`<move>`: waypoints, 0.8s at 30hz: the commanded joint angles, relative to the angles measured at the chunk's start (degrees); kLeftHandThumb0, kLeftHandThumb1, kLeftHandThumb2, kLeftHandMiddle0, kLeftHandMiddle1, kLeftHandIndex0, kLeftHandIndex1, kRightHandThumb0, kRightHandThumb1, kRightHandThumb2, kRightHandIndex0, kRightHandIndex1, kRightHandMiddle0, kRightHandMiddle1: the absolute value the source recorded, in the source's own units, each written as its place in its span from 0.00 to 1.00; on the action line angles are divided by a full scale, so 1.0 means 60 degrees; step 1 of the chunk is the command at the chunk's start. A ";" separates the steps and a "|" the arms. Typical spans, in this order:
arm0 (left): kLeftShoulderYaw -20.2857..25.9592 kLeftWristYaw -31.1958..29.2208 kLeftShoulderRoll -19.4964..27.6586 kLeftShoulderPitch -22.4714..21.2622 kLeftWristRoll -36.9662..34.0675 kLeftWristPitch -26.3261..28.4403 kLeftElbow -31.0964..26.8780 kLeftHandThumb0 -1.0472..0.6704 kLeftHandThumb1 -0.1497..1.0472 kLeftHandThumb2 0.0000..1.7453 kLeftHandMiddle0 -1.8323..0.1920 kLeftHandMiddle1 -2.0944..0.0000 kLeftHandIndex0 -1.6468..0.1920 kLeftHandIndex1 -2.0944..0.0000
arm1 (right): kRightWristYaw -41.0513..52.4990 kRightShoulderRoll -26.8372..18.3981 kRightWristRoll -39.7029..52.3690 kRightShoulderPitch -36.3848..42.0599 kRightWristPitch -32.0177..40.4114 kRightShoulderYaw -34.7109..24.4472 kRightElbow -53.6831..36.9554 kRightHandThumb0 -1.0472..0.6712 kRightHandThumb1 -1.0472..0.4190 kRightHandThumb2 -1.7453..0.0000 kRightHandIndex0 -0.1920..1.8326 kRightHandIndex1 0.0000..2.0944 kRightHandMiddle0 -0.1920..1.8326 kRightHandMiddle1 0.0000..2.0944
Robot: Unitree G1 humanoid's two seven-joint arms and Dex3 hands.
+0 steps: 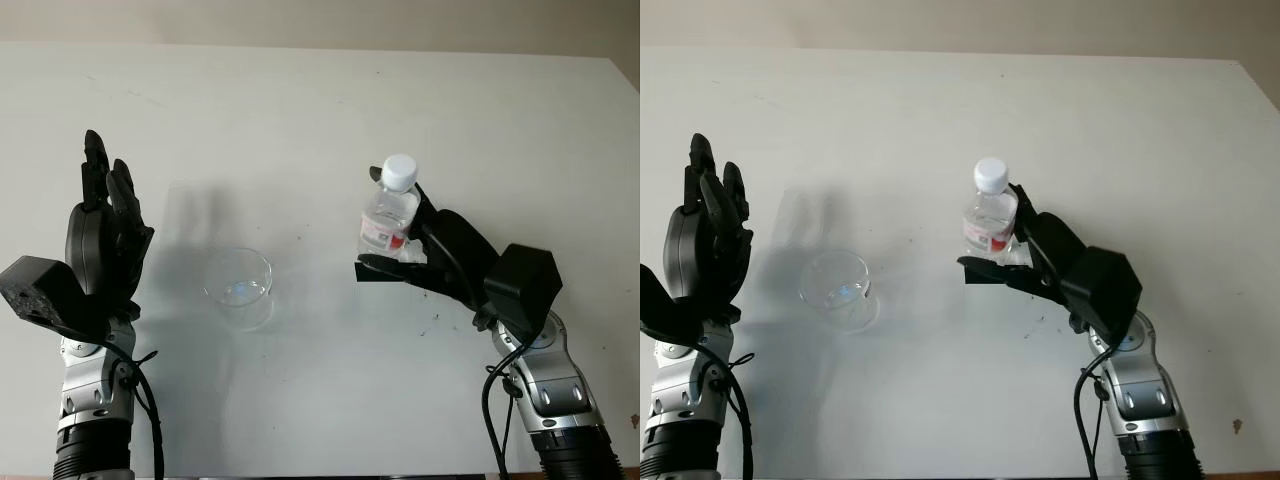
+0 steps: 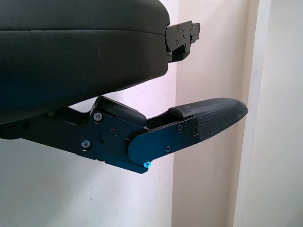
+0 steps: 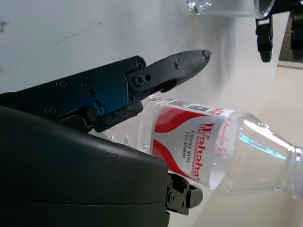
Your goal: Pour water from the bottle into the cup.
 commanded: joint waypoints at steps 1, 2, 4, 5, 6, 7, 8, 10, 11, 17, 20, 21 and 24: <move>0.0018 -0.0009 0.0056 -0.0045 -0.0006 -0.0086 -0.0001 0.15 1.00 0.42 0.99 0.97 1.00 0.99 | -0.0185 -0.0070 -0.0241 -0.0021 -0.0647 0.0023 0.0351 0.13 0.07 0.97 0.00 0.00 0.00 0.00; 0.0015 -0.0020 0.0068 -0.0050 0.0003 -0.0095 0.0013 0.15 1.00 0.42 0.99 0.97 1.00 0.99 | -0.0314 -0.0016 -0.0338 -0.0089 -0.0924 0.0014 0.0548 0.12 0.07 0.97 0.00 0.00 0.00 0.00; -0.0001 -0.0026 0.0076 -0.0054 0.0014 -0.0085 -0.0018 0.15 1.00 0.42 0.99 0.97 1.00 0.99 | -0.0780 0.0067 -0.0644 -0.0241 -0.1399 -0.0035 0.0982 0.09 0.07 0.97 0.00 0.00 0.00 0.00; -0.0002 -0.0027 0.0077 -0.0058 0.0012 -0.0081 -0.0024 0.15 1.00 0.43 0.99 0.97 1.00 0.99 | -0.0928 0.0093 -0.0721 -0.0301 -0.1552 -0.0050 0.1148 0.08 0.07 0.97 0.00 0.00 0.00 0.00; 0.0003 -0.0017 0.0074 -0.0064 0.0009 -0.0078 -0.0021 0.15 1.00 0.43 0.99 0.97 1.00 0.99 | -0.1063 0.0134 -0.0750 -0.0364 -0.1658 -0.0077 0.1306 0.08 0.07 0.97 0.00 0.00 0.00 0.00; 0.0007 -0.0026 0.0081 -0.0070 0.0005 -0.0085 -0.0008 0.15 1.00 0.43 0.99 0.97 1.00 0.99 | -0.1173 0.0194 -0.0712 -0.0437 -0.1691 -0.0120 0.1444 0.07 0.07 0.97 0.00 0.00 0.00 0.00; 0.0015 -0.0038 0.0087 -0.0082 -0.0007 -0.0090 0.0013 0.15 1.00 0.43 0.99 0.97 1.00 1.00 | -0.1292 0.0271 -0.0656 -0.0531 -0.1717 -0.0167 0.1596 0.06 0.07 0.97 0.00 0.00 0.00 0.00; 0.0032 -0.0067 0.0109 -0.0115 -0.0024 -0.0104 0.0080 0.15 1.00 0.42 1.00 0.98 1.00 1.00 | -0.1563 0.0416 -0.0576 -0.0696 -0.1729 -0.0280 0.1836 0.06 0.07 0.97 0.00 0.00 0.00 0.00; 0.0038 -0.0084 0.0120 -0.0130 -0.0029 -0.0111 0.0113 0.15 1.00 0.42 1.00 0.97 1.00 1.00 | -0.1683 0.0476 -0.0542 -0.0776 -0.1741 -0.0329 0.1953 0.06 0.07 0.97 0.00 0.00 0.00 0.00; 0.0052 -0.0157 0.0148 -0.0208 -0.0081 -0.0080 0.0206 0.14 1.00 0.42 1.00 0.98 1.00 1.00 | -0.2334 0.0827 -0.0293 -0.0994 -0.2009 -0.0656 0.2588 0.05 0.04 0.96 0.00 0.00 0.00 0.00; 0.0056 -0.0118 0.0151 -0.0236 -0.0078 -0.0081 0.0194 0.14 1.00 0.42 1.00 0.98 1.00 1.00 | -0.2404 0.1174 0.0058 -0.1216 -0.1913 -0.0741 0.2950 0.04 0.04 0.96 0.00 0.00 0.00 0.00; 0.0062 -0.0101 0.0144 -0.0236 -0.0084 -0.0068 0.0180 0.14 1.00 0.42 1.00 0.97 1.00 1.00 | -0.2402 0.1222 0.0104 -0.1253 -0.1941 -0.0750 0.3026 0.05 0.04 0.97 0.00 0.00 0.00 0.00; 0.0089 -0.0111 0.0163 -0.0239 -0.0104 -0.0078 0.0207 0.14 1.00 0.41 1.00 0.98 1.00 1.00 | -0.2330 0.1276 0.0125 -0.1271 -0.2211 -0.0728 0.3150 0.06 0.04 0.97 0.00 0.00 0.00 0.00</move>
